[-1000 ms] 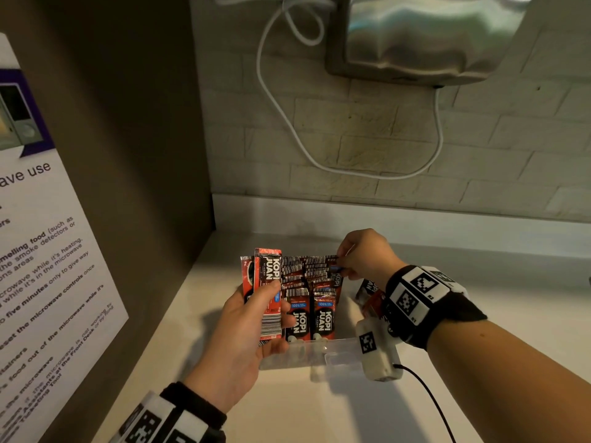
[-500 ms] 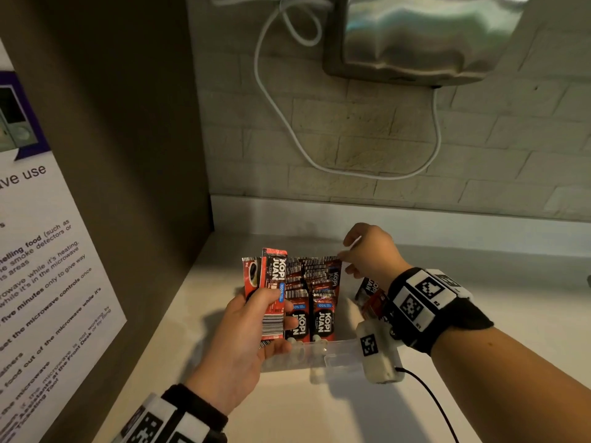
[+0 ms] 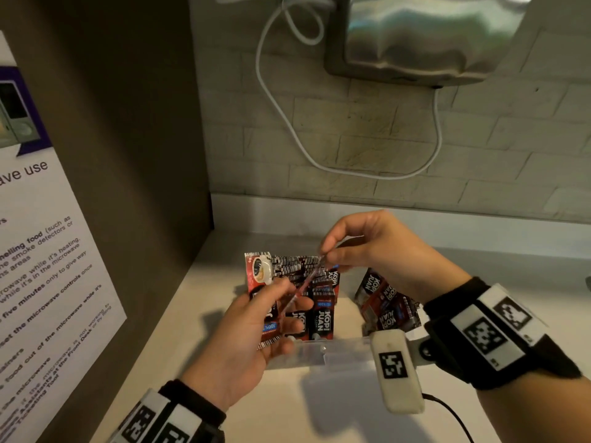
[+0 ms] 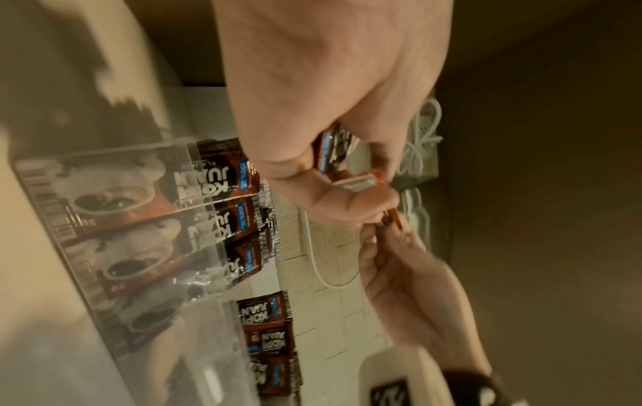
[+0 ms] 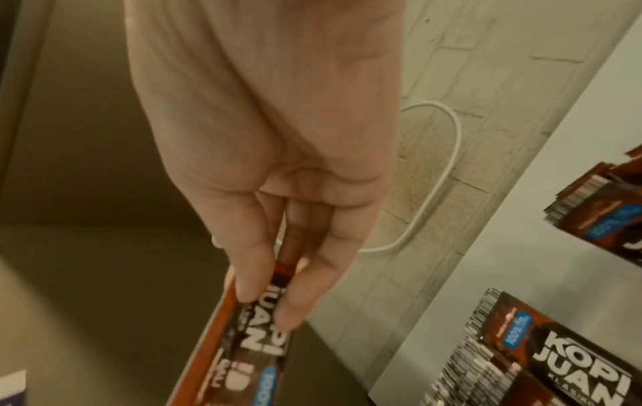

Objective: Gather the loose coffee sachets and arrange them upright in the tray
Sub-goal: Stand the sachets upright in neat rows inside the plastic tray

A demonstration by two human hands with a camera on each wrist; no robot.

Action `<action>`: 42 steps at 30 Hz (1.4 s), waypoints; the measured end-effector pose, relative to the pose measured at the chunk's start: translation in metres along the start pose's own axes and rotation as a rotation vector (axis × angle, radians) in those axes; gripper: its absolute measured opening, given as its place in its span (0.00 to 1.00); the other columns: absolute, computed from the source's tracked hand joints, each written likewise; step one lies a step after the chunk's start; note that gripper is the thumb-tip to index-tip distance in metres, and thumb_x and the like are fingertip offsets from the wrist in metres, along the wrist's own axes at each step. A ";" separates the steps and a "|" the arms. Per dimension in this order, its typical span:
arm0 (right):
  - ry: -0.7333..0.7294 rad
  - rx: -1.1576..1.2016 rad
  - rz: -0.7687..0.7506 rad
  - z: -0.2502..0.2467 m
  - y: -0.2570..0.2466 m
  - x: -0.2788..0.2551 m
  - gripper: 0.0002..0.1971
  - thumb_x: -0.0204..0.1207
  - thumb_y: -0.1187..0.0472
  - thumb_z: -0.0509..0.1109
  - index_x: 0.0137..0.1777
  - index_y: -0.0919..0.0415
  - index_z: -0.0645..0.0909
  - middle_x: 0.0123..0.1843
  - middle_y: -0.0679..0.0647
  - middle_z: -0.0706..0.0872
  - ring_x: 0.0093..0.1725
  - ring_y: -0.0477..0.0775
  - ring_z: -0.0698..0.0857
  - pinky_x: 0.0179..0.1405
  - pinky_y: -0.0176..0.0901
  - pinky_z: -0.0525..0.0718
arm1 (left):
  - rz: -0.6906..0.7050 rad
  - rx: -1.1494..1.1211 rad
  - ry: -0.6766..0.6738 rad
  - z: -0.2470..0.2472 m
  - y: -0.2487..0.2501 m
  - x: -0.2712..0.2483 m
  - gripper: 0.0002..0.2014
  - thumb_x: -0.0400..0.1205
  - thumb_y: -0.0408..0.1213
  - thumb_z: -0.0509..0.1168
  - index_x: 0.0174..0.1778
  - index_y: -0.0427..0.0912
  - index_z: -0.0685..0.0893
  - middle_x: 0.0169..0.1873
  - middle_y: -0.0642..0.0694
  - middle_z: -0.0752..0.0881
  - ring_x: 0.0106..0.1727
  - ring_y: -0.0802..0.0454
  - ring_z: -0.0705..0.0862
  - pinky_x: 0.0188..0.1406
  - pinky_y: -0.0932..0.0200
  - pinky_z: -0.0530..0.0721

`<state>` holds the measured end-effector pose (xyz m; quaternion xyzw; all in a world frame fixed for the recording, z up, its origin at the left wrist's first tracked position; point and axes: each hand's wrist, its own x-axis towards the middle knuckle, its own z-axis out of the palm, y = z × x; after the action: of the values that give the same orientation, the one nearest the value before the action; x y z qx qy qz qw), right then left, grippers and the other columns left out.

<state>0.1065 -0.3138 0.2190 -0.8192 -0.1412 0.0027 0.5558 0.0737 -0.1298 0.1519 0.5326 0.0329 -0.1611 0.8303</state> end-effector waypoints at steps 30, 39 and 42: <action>0.138 -0.786 0.317 -0.025 0.037 0.036 0.05 0.70 0.73 0.75 0.41 0.63 0.87 0.37 0.55 0.90 0.38 0.52 0.90 0.40 0.45 0.89 | 0.136 -0.002 0.173 -0.001 -0.004 0.004 0.06 0.84 0.40 0.64 0.54 0.46 0.82 0.30 0.49 0.83 0.27 0.57 0.83 0.15 0.63 0.74; 0.177 -0.720 0.339 -0.012 0.065 0.053 0.04 0.74 0.70 0.71 0.41 0.68 0.87 0.42 0.62 0.90 0.44 0.61 0.89 0.45 0.53 0.90 | 0.195 0.035 0.154 -0.010 -0.005 0.008 0.06 0.82 0.39 0.65 0.53 0.46 0.85 0.30 0.48 0.85 0.31 0.56 0.80 0.33 0.57 0.78; 0.166 -0.712 0.330 -0.011 0.065 0.054 0.10 0.73 0.71 0.73 0.32 0.58 0.82 0.37 0.56 0.86 0.42 0.58 0.88 0.40 0.46 0.87 | 0.186 0.016 0.146 -0.011 -0.006 0.009 0.06 0.82 0.40 0.65 0.52 0.46 0.86 0.29 0.49 0.84 0.30 0.57 0.78 0.32 0.59 0.77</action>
<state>0.1746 -0.3338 0.1722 -0.9697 0.0457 -0.0233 0.2387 0.0817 -0.1245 0.1403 0.5501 0.0427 -0.0443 0.8328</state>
